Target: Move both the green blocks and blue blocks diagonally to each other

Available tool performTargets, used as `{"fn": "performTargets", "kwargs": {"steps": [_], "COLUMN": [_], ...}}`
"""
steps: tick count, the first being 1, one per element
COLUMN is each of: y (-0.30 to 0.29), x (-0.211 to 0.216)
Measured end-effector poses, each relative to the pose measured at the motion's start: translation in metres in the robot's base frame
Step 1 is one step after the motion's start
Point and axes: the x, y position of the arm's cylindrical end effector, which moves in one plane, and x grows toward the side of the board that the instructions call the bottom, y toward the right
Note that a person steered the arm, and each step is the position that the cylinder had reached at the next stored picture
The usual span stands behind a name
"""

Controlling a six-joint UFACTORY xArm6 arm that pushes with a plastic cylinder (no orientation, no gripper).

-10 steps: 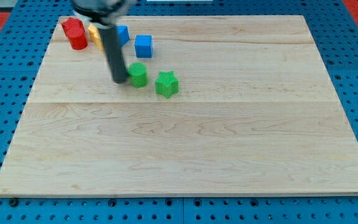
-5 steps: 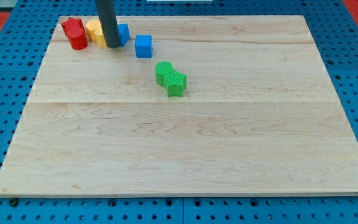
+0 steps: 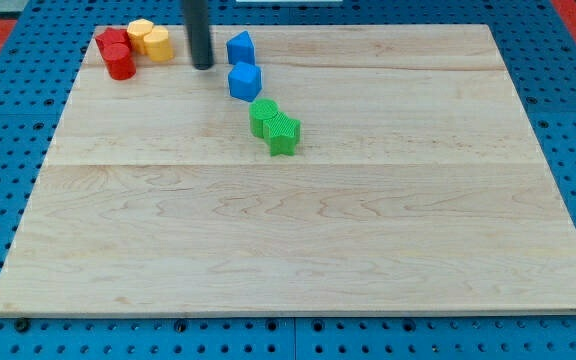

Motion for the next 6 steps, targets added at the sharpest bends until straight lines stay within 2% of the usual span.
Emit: {"fn": "performTargets", "kwargs": {"steps": [1, 2, 3, 4, 5, 6], "y": [0.006, 0.05, 0.143, 0.147, 0.092, 0.074], "x": [0.037, 0.074, 0.054, 0.053, 0.036, 0.009]}}
